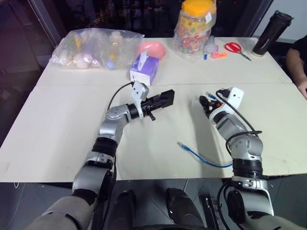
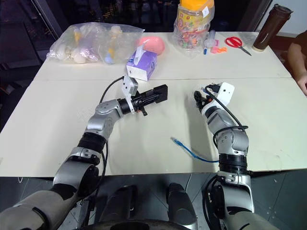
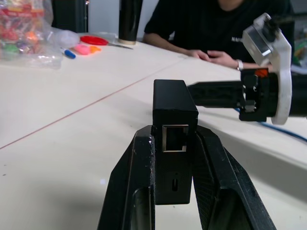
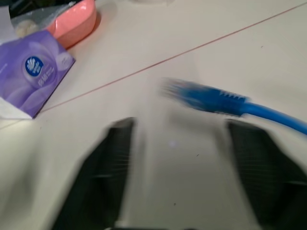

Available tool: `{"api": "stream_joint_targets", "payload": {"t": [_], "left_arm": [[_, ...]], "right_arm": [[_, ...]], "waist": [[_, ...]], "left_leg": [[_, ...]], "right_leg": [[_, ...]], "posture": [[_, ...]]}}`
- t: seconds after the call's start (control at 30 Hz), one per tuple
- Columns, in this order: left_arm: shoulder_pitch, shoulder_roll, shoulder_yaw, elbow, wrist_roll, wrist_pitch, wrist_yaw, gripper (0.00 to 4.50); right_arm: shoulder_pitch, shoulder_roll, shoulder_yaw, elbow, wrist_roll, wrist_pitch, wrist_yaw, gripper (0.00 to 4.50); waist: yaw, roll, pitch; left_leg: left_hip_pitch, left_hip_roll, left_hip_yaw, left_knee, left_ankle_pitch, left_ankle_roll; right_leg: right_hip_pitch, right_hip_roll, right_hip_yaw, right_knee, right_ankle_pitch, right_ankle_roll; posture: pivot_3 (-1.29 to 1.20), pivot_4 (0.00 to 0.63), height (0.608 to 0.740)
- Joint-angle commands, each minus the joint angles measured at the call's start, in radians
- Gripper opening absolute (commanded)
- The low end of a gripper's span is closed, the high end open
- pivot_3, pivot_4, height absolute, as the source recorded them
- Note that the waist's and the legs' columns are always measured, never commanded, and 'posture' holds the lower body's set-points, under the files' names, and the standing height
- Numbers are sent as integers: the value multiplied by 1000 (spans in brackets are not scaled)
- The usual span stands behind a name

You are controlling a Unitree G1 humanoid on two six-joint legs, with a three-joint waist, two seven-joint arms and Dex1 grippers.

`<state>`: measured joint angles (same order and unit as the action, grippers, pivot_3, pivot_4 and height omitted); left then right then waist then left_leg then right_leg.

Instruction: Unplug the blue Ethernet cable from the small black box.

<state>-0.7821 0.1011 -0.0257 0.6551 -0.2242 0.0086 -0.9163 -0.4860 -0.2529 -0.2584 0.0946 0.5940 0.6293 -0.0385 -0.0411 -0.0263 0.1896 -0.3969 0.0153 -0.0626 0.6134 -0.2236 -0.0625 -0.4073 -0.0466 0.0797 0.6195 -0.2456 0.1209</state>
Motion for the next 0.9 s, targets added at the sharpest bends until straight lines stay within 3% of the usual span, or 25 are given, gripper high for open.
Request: {"api": "stream_joint_targets", "payload": {"t": [0.03,0.33,0.37,0.6,0.63,0.9], "left_arm": [[-32,-14,-7,69,37,-86,42,468],[-74,-39,0,245,65,-156,46,468],[-78,-39,1,251,65,-157,45,1487],[-76,-26,4,240,63,-128,18,4274],[-70,-19,9,213,47,-86,5,4483],[81,127,32,-241,-69,251,-50,4483]], "right_arm": [[36,23,4,-145,51,98,3,4480],[145,56,10,-420,130,226,6,4480],[146,55,7,-424,129,225,7,4500],[154,26,-20,-433,122,223,26,4500],[158,17,-22,-436,120,223,32,4500],[264,-124,-27,-562,164,244,178,4500]], "waist": [[0,0,0],[-1,0,0],[-1,0,0],[-1,0,0],[-1,0,0],[-4,0,0]], "left_leg": [[0,0,0,0,0,0],[-1,0,0,0,0,0],[-1,0,0,0,0,0],[-1,0,0,0,0,0],[-1,0,0,0,0,0],[0,0,-1,-1,0,0]], "right_leg": [[0,0,0,0,0,0],[0,0,0,0,0,0],[0,0,0,-1,0,0],[0,0,0,-1,0,0],[0,0,0,-1,0,0],[0,0,0,-1,0,0]], "posture": [[0,150,739],[0,150,739],[0,150,739],[0,150,739],[0,150,739],[0,150,739]]}}
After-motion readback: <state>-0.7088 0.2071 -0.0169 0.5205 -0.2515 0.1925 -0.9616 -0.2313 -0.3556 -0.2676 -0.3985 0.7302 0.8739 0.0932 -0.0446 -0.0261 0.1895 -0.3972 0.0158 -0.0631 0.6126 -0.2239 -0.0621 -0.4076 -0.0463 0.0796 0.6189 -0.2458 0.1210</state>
